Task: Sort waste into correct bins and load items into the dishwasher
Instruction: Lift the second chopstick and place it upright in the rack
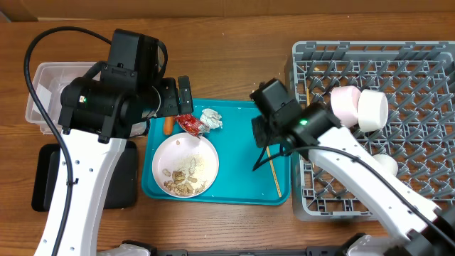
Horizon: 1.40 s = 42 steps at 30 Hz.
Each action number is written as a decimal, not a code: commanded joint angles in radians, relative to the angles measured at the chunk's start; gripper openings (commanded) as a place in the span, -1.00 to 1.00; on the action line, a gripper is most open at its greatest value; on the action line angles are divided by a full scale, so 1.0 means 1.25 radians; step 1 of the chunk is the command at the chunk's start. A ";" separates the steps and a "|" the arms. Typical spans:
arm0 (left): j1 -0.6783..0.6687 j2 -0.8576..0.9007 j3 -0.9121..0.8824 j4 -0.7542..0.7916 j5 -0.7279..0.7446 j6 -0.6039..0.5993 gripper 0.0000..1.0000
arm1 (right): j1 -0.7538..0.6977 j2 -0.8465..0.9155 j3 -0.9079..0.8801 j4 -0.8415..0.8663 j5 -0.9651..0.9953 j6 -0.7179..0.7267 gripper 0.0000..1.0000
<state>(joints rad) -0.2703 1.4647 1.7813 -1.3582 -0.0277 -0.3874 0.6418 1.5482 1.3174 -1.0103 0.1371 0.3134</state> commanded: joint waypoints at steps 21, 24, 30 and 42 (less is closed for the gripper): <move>0.002 0.006 0.012 0.001 -0.007 -0.007 1.00 | -0.002 0.214 -0.224 0.176 -0.043 -0.021 -0.92; 0.002 0.006 0.012 0.001 -0.007 -0.007 1.00 | -0.002 0.207 -0.193 0.127 -0.042 -0.021 -0.92; 0.002 0.006 0.012 0.001 -0.007 -0.007 1.00 | -0.002 0.136 -0.056 0.036 -0.034 -0.021 -0.92; 0.002 0.006 0.012 0.001 -0.007 -0.007 1.00 | -0.090 0.018 0.089 -0.033 0.191 -0.023 -0.92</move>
<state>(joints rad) -0.2703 1.4647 1.7813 -1.3582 -0.0277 -0.3870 0.5823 1.5726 1.4242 -1.0351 0.2234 0.2874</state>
